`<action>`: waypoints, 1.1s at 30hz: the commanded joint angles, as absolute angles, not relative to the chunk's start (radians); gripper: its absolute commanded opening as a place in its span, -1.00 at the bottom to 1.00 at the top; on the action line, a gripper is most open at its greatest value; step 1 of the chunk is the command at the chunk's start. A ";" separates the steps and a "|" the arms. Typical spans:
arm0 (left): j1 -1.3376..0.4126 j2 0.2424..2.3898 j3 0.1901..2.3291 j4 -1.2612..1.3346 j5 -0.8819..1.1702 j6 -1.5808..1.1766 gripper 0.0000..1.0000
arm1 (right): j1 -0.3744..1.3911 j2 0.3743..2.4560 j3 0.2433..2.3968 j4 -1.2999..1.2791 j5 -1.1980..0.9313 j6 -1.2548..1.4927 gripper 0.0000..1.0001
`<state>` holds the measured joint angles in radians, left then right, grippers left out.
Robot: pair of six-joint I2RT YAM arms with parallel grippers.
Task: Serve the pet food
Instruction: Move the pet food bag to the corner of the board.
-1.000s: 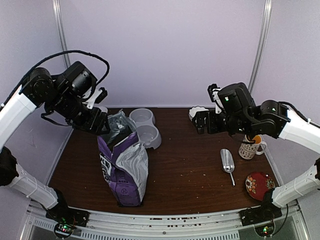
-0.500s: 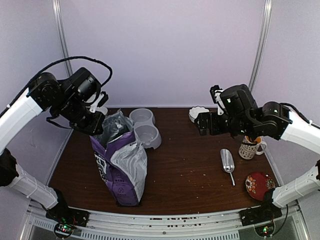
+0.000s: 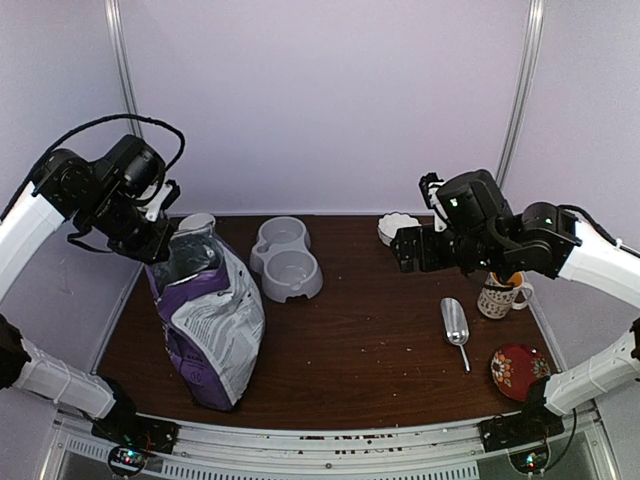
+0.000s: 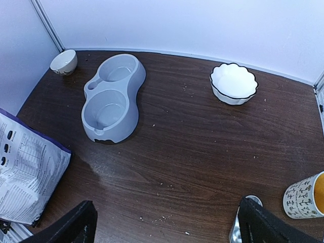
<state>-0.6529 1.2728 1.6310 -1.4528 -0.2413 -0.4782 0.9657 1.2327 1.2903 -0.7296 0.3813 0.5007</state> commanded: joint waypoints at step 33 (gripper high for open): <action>-0.164 1.230 1.574 -1.126 -0.320 -0.231 -1.00 | 0.920 1.279 1.305 -0.756 0.388 0.512 1.00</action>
